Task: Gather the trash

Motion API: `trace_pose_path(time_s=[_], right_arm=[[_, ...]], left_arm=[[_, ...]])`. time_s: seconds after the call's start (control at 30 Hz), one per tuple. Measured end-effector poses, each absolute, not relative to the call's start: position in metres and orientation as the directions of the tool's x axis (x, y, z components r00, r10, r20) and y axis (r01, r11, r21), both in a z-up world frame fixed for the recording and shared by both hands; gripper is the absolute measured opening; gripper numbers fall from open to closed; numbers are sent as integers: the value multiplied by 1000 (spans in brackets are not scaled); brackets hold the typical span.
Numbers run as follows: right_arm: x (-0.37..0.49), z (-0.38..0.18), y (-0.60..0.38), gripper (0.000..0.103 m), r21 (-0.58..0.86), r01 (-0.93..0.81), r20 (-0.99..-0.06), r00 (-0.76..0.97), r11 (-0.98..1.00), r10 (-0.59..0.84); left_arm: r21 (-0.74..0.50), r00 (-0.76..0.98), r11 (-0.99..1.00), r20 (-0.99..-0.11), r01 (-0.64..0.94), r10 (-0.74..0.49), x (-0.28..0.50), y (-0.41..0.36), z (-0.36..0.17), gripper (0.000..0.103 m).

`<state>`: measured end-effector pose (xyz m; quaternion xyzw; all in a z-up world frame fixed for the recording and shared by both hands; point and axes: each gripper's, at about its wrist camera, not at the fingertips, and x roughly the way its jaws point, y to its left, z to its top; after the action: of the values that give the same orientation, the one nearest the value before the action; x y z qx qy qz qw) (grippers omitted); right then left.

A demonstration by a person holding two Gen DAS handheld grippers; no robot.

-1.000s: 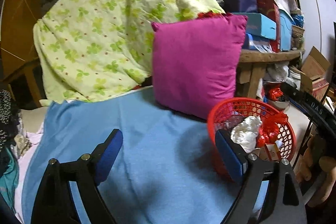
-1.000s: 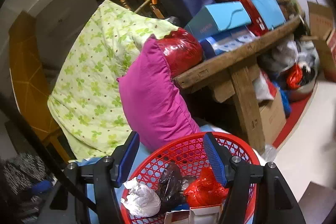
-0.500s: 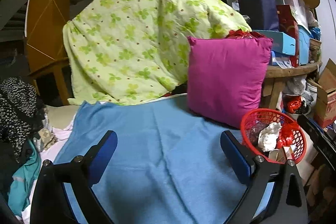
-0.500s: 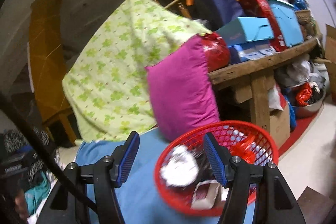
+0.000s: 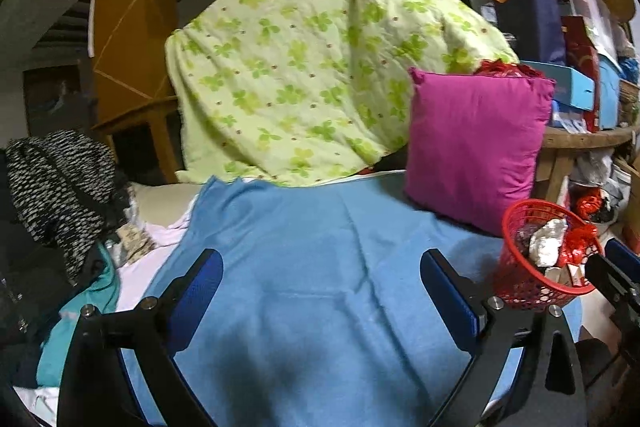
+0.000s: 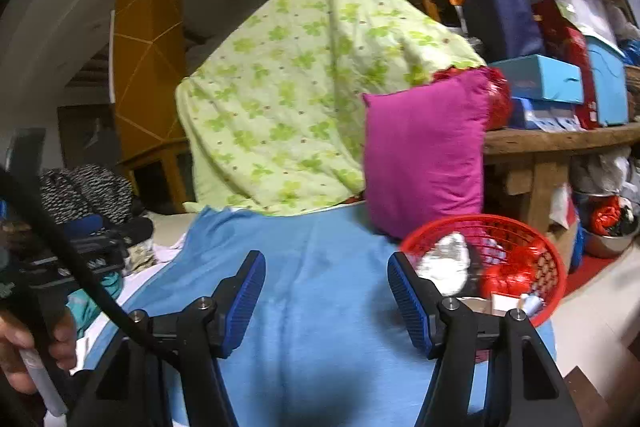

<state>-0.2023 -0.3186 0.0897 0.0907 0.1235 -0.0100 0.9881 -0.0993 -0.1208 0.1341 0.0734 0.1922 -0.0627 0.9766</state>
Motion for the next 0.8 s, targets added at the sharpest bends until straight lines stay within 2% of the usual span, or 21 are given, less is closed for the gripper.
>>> trace_pose_path(time_s=[0.3,0.53,0.8], right_arm=[[-201,105,-260,67,112,-19,-275,960,994,49],[-200,110,-233,67,93,-50,-289,954,994,76],[-207,118,-225,67,90,-28,-282,958,996,52]], left_arm=[[99,932,995,-364,30,8,-120,-78,139,99],[87,912,996,-405,-32,65,-135,-54,135,99],[123,905,990,-410,-65,110,-155,-46,136,99]])
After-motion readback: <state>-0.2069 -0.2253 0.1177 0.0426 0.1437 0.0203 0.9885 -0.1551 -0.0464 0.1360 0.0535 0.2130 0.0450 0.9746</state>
